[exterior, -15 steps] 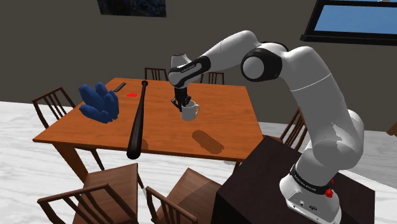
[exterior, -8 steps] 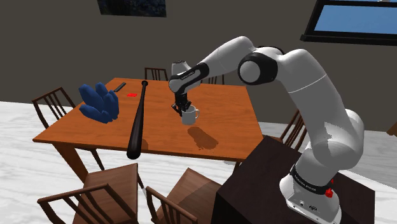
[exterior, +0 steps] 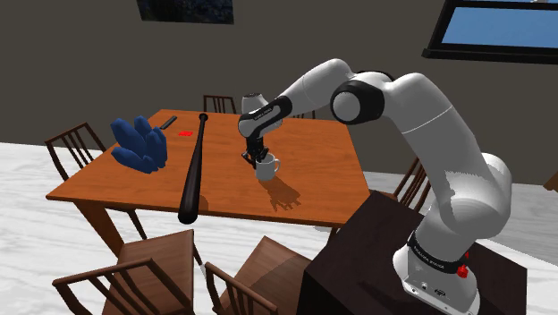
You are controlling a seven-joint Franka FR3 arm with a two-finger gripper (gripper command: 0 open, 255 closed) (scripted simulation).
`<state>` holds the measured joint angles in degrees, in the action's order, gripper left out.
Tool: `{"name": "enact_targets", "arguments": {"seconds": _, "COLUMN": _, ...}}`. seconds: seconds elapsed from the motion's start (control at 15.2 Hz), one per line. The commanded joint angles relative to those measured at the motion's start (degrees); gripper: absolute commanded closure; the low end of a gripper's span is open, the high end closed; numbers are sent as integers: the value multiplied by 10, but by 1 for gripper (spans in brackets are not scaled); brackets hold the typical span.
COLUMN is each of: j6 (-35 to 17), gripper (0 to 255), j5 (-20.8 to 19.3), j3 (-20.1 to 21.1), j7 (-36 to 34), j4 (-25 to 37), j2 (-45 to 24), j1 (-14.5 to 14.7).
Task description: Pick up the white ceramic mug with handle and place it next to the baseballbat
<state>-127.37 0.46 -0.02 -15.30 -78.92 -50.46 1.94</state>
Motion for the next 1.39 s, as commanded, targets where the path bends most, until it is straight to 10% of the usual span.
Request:
{"name": "enact_targets", "arguments": {"seconds": 0.0, "j6": -1, "gripper": 255, "j5": 0, "j3": 0, "j7": 0, "j4": 0, "j2": -1, "j1": 0}}
{"name": "enact_targets", "arguments": {"seconds": 0.26, "j6": -1, "gripper": 255, "j5": 0, "j3": 0, "j7": 0, "j4": 0, "j2": -1, "j1": 0}}
{"name": "enact_targets", "arguments": {"seconds": 0.33, "j6": -1, "gripper": 0, "j5": 0, "j3": 0, "j7": 0, "j4": 0, "j2": -1, "j1": 0}}
{"name": "enact_targets", "arguments": {"seconds": 1.32, "j6": 44, "gripper": 0, "j5": 0, "j3": 0, "j7": 0, "j4": 2, "j2": 43, "j1": 0}}
